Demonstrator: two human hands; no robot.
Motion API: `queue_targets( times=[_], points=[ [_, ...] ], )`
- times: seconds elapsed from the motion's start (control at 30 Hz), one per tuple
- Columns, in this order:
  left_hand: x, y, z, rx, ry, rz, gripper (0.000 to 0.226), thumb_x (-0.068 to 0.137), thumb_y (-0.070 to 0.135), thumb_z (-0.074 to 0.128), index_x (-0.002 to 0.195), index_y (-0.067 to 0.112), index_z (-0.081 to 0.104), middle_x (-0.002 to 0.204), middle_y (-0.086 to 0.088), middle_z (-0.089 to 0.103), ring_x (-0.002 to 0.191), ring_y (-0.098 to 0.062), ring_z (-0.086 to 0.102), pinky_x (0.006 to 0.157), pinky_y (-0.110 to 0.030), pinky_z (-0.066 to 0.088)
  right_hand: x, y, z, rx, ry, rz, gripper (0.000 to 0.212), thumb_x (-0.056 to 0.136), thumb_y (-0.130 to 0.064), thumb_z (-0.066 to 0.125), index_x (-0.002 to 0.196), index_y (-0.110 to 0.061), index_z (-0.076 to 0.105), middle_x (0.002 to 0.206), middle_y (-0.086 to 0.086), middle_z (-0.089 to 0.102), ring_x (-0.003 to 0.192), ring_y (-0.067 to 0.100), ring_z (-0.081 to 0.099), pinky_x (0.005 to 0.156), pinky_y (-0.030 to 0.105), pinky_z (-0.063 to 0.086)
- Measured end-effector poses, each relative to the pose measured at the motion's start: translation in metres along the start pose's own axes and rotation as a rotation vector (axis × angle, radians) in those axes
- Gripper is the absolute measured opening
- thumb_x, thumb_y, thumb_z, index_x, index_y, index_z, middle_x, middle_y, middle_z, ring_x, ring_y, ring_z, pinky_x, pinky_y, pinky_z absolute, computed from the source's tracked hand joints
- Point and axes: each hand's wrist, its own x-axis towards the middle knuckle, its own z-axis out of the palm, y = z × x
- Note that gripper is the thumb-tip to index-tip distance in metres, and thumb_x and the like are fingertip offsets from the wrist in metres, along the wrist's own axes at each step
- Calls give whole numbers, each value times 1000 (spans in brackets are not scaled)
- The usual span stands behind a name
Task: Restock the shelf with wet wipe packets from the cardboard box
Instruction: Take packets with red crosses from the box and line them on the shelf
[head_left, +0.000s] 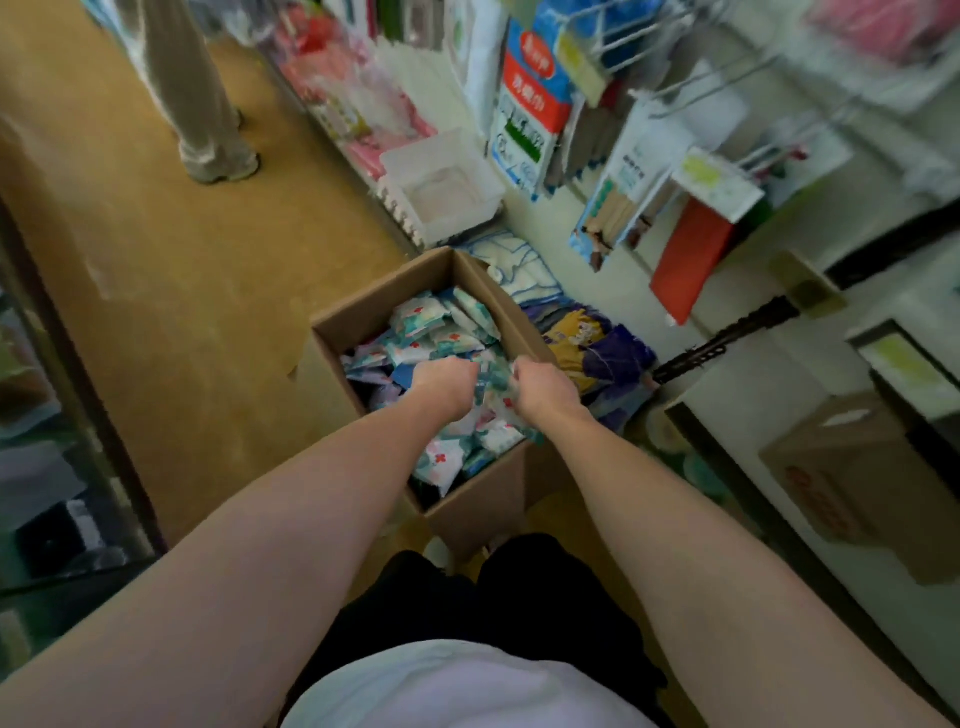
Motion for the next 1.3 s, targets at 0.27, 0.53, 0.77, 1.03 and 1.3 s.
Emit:
queue_targets(
  times=[0.27, 0.53, 0.77, 1.03, 1.3],
  points=[
    [-7, 82, -58, 108, 96, 234, 36, 84, 3, 59, 116, 18, 56, 112, -5, 64, 100, -27, 62, 68, -37, 46, -73, 76, -45, 414, 182, 303, 42, 86, -27, 72, 124, -13, 61, 119, 9, 65, 110, 29, 60, 82, 31, 47],
    [-44, 191, -109, 204, 242, 526, 24, 84, 4, 54, 105, 16, 52, 108, -6, 63, 96, -30, 63, 69, -36, 49, -168, 156, -75, 694, 401, 514, 30, 85, -14, 70, 112, -10, 58, 106, 8, 65, 92, 24, 57, 76, 30, 45],
    [-80, 273, -143, 216, 305, 592, 35, 80, 10, 65, 113, 19, 56, 107, -2, 63, 98, -25, 62, 70, -35, 48, -231, 210, -102, 853, 587, 576, 37, 87, -10, 69, 123, -8, 57, 117, 11, 63, 104, 28, 60, 84, 33, 48],
    [-124, 394, -158, 301, 358, 693, 40, 80, 11, 62, 118, 20, 53, 96, -1, 57, 85, -22, 57, 66, -32, 46, -308, 305, -111, 973, 732, 650, 41, 87, -13, 73, 124, -5, 58, 118, 13, 67, 108, 31, 63, 98, 44, 52],
    [-157, 514, -154, 309, 331, 691, 39, 92, 6, 52, 130, 14, 46, 100, -5, 58, 84, -23, 58, 69, -32, 49, -360, 406, -115, 1011, 801, 704, 62, 89, -25, 73, 144, -14, 48, 139, 4, 56, 121, 26, 57, 91, 27, 45]
  ],
)
